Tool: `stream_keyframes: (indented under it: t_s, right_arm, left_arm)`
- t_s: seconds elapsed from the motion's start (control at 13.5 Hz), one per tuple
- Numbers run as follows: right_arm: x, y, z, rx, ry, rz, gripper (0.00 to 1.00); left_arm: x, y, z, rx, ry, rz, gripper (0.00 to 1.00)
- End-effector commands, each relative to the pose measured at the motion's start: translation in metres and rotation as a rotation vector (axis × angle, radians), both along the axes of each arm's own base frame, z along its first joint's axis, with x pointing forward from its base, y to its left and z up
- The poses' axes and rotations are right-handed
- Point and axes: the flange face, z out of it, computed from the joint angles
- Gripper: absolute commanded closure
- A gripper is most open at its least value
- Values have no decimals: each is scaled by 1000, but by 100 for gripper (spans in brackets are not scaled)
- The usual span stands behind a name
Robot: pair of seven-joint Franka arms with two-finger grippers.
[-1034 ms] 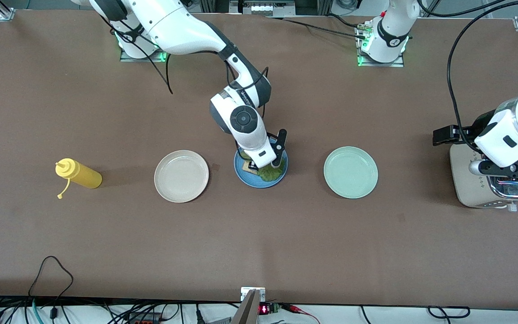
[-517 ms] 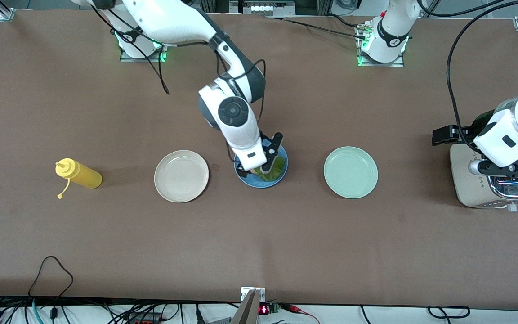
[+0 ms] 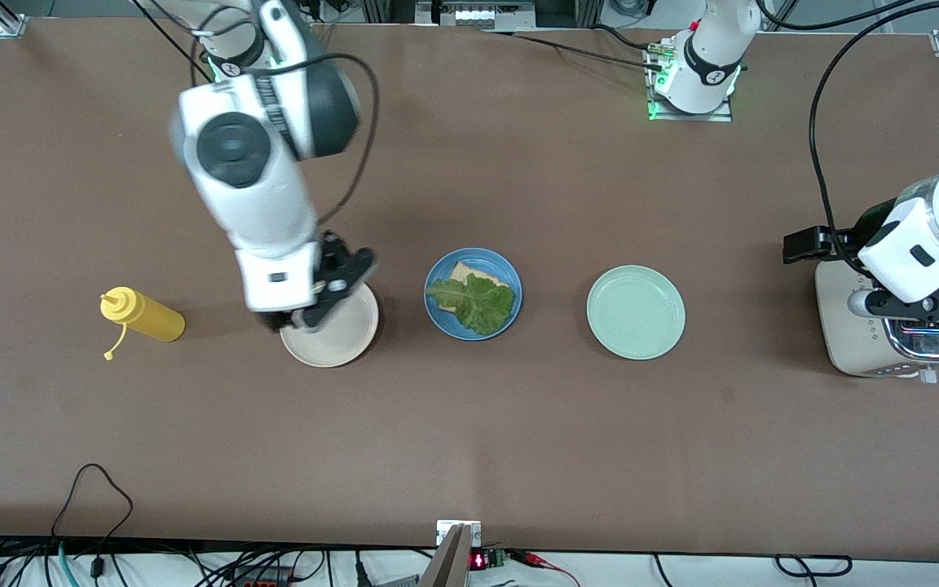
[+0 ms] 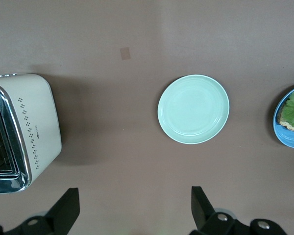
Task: Make sandwich in blue plate with both arms
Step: 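Release the lettuce and move the right gripper toward the yellow bottle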
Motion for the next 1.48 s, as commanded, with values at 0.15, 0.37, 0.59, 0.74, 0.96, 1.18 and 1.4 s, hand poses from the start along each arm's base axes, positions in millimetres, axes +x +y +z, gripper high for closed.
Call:
stream_keyframes:
  t_s: [0.15,0.37,0.59,0.74,0.96,1.18,1.4]
  right_arm:
    - [-1,-152,-8,170,76,43,0]
    - [-5,-255,-21,278,26,103,0]
    - [-16,-358,-34,417,-22,211,0]
    - [-38,-414,-40,576,-11,202,0]
    - [-62,-478,-66,743,-69,223,0]
    - [-74,-512,-123,960,-130,239,0]
    - [-82,-523,-152,1053,-173,295,0]
  left_arm:
    - [-4,-1,8,-19,3,4,0]
    - [-4,-1,9,-19,1,4,0]
    - [-4,-1,9,-19,1,4,0]
    - [-4,-1,8,-19,3,4,0]
    - [-4,-2,9,-19,1,2,0]
    - [-5,-5,9,-19,1,-2,0]
    - [-4,-4,9,-19,1,-1,0]
